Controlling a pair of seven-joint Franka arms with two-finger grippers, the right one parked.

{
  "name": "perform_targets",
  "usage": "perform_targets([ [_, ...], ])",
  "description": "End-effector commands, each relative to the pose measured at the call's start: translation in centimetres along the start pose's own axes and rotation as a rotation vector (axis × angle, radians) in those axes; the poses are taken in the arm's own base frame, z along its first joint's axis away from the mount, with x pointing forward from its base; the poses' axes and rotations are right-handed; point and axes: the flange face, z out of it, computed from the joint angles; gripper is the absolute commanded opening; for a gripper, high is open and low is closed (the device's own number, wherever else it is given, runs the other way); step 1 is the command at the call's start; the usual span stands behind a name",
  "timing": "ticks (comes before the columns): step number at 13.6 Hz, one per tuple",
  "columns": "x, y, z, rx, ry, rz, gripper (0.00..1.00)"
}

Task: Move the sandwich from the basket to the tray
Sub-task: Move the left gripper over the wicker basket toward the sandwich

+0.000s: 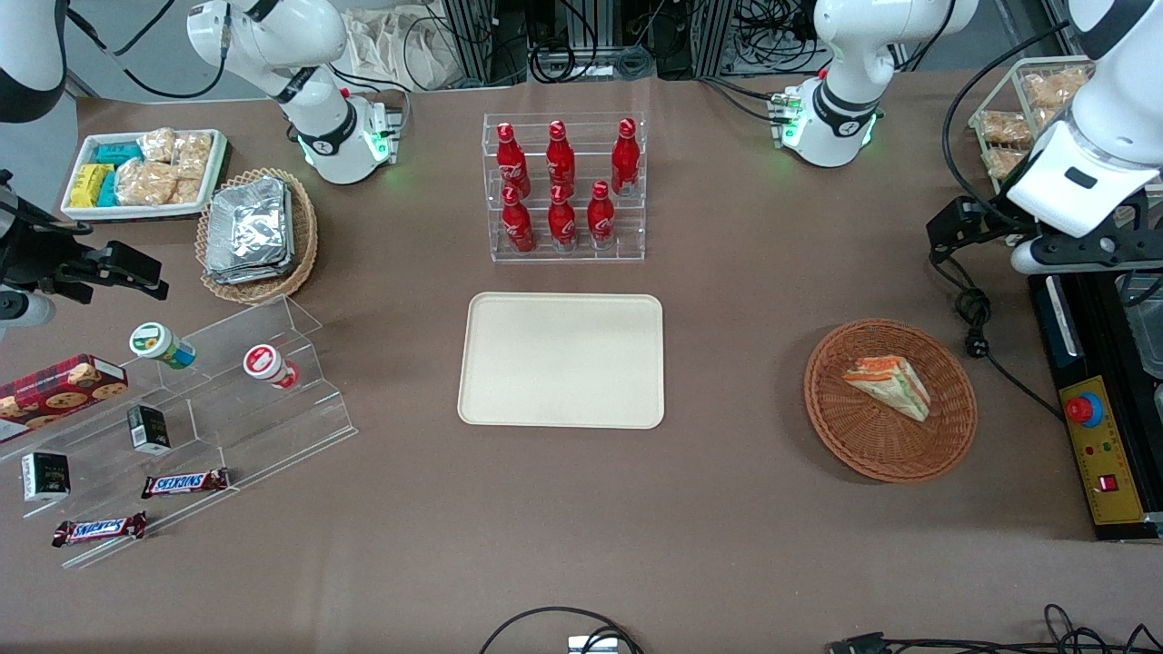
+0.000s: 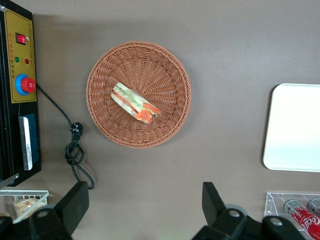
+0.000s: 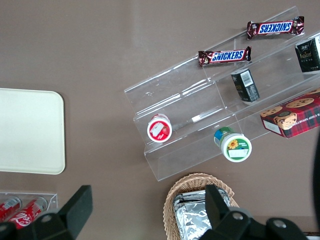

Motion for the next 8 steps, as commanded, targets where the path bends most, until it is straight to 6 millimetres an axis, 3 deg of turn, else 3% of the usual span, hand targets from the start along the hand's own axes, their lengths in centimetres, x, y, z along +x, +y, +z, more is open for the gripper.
perform_targets([
  [1,0.2,0.1,-0.2,-0.007,0.003,0.018,1.0],
  [5,0.5,-0.6,0.4,-0.02,-0.012,-0.011,1.0],
  [8,2.0,-2.1,3.9,-0.023,-0.057,-0.146,1.0],
])
